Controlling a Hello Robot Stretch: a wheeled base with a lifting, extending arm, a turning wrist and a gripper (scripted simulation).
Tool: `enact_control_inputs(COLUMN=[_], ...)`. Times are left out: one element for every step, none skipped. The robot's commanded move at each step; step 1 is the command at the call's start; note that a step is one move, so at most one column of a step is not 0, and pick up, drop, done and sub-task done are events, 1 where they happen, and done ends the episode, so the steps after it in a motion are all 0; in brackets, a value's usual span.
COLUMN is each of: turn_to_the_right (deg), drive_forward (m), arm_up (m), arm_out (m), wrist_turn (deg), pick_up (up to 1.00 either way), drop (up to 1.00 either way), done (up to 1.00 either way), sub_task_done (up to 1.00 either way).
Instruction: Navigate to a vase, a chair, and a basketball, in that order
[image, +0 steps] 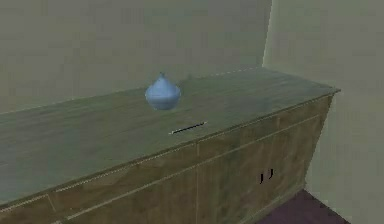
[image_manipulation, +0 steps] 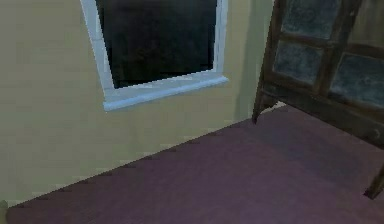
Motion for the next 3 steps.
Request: enact_control_inputs(turn_to_the_right=[45.0, 45.0, 45.0], drive_forward=[0.00, 0.00, 0.00], arm_up=[0.00, 0.00, 0.00], arm_out=[0.00, 0.00, 0.00], wrist_turn=[0.0, 0.0, 0.0], pick_up=[0.00, 0.00, 0.00], drop=[0.00, 0.00, 0.00], done=[0.00, 0.00, 0.00], sub_task_done=[0.00, 0.00, 0.00])
